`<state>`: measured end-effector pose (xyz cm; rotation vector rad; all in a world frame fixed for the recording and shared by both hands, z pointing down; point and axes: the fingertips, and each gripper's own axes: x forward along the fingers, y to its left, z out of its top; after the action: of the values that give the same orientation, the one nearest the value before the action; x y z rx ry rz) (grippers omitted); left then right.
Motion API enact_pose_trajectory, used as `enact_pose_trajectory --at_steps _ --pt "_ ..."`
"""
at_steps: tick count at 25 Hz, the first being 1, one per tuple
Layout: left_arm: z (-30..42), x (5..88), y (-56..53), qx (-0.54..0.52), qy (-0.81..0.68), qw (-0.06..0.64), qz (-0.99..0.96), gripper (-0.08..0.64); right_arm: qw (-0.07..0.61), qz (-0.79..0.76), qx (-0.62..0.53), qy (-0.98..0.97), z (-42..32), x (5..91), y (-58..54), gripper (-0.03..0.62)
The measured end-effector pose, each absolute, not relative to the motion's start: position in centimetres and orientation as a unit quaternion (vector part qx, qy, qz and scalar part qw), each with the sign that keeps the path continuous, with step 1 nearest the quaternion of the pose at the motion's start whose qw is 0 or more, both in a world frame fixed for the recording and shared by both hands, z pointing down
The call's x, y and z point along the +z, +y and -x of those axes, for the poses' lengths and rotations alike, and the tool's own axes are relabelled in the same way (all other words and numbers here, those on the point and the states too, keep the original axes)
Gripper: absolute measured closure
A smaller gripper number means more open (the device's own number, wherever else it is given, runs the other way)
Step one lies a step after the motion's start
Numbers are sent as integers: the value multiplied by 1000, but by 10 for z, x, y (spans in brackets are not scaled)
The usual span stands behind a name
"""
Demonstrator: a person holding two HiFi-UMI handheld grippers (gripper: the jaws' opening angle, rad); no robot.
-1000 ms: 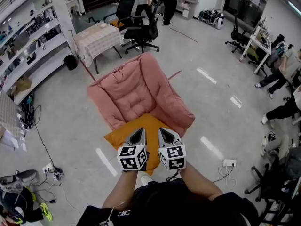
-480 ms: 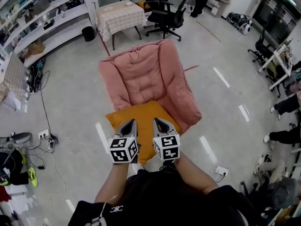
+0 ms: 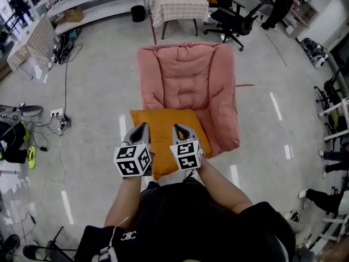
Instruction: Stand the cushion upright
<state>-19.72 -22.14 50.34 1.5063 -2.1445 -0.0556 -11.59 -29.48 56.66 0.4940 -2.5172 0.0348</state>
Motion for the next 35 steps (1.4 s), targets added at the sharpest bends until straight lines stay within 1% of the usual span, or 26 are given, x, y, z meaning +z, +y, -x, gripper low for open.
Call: enact_pose_trajectory --at_steps 2,6,11,15,19,22,25,26,27,29,32,35 --pt "207 502 -216 -26 -805 254 -536 561 296 -151 21 -943 129 580 -292 592" --pt "225 509 -177 -43 -835 271 -478 561 335 -71 33 -939 153 610 -259 532" --pt "240 523 -129 -54 -856 290 -424 561 373 -1 82 -924 175 655 -214 452" --pt "252 530 -101 -63 -864 295 -404 561 413 5 78 -908 182 697 -194 381" --pt "258 537 -80 -64 -868 300 -390 561 475 4 44 -879 176 734 -184 317" --pt "261 541 -70 -65 -867 306 -388 561 524 2 26 -851 167 764 -178 288" --pt "265 542 -65 -69 -865 308 -389 561 573 4 7 -819 158 792 -175 288" --pt "265 542 -64 -69 -865 308 -390 561 580 5 5 -814 156 796 -174 290" --pt "265 542 -64 -68 -865 308 -391 561 583 5 4 -813 155 798 -173 305" --pt "265 542 -66 -66 -863 308 -394 561 582 0 -1 -813 153 799 -176 366" --pt "266 541 -72 -66 -860 308 -402 561 574 -11 -6 -819 151 792 -186 487" --pt "264 538 -85 -68 -854 307 -416 561 561 -18 -11 -827 147 778 -198 546"
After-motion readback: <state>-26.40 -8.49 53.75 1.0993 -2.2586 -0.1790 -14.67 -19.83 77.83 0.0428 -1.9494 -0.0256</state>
